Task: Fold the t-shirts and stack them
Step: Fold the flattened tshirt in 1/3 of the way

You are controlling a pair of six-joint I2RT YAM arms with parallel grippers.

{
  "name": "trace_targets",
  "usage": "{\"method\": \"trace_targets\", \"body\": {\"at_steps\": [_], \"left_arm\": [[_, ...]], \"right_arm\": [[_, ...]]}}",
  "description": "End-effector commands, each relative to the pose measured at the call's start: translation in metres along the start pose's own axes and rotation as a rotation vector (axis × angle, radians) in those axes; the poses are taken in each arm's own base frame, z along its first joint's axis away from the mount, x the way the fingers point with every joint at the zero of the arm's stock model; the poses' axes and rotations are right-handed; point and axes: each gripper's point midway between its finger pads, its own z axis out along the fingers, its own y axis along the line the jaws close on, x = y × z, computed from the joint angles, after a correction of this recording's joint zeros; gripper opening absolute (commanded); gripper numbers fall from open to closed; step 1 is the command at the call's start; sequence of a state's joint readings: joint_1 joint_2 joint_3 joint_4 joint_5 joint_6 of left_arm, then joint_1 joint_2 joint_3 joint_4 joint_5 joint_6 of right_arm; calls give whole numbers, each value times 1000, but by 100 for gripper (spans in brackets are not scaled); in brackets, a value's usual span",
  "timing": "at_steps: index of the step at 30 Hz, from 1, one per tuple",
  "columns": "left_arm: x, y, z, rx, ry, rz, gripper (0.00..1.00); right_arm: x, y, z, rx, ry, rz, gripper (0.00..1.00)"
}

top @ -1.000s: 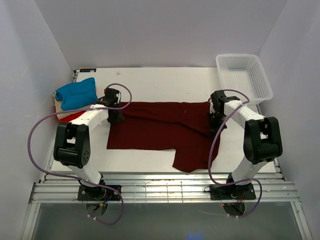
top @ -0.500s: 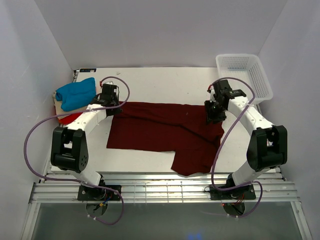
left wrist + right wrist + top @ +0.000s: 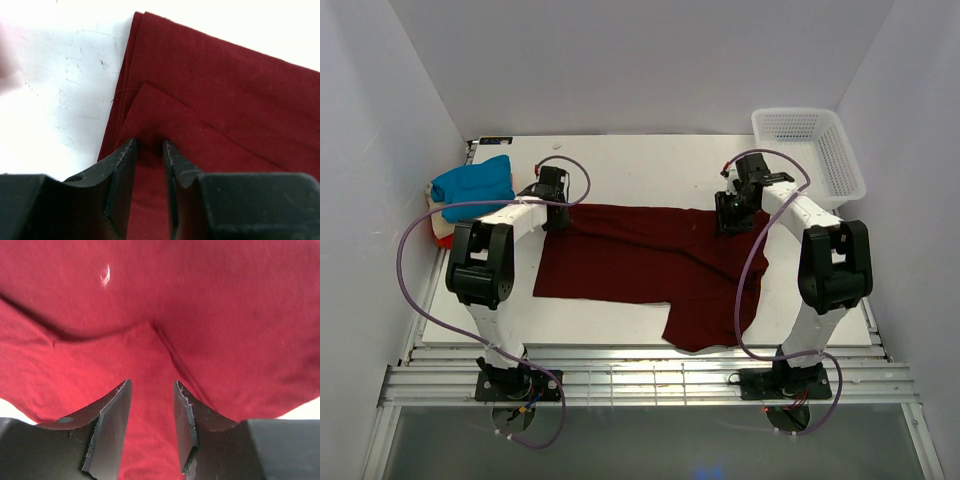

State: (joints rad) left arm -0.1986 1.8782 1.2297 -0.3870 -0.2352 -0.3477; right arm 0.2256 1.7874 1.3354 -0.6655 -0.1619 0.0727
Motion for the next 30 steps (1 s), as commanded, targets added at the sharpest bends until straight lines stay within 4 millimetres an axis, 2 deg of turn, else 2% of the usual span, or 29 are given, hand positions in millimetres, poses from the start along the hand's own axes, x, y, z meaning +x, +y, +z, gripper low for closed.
{"method": "trace_targets", "body": {"at_steps": [1, 7, 13, 20, 21, 22, 23, 25, 30], "left_arm": [[-29, -8, -7, 30, -73, -6, 38], [-27, -11, 0, 35, -59, -3, 38], [-25, -11, 2, 34, -53, -4, 38], [-26, -10, 0, 31, -58, -2, 38], [-25, -10, 0, 31, -57, -2, 38], [-26, -9, -1, 30, -59, -2, 38], [-26, -9, -1, 28, -59, -2, 37], [-23, -8, -1, 25, -56, 2, 38], [-20, -6, -3, 22, -52, 0, 37]], "right_arm": [[-37, 14, 0, -65, -101, -26, 45], [-43, 16, 21, -93, -81, -14, 45], [-34, 15, 42, -118, -25, 11, 45], [-24, 15, 50, -127, 4, 7, 43], [-22, 14, 51, -126, 8, 5, 40], [-22, 14, 51, -126, 8, 5, 24], [-21, 14, 52, -124, 8, 5, 17], [-22, 16, 50, -135, 1, 0, 8], [-21, 19, 43, -147, -8, -16, 8]]}}
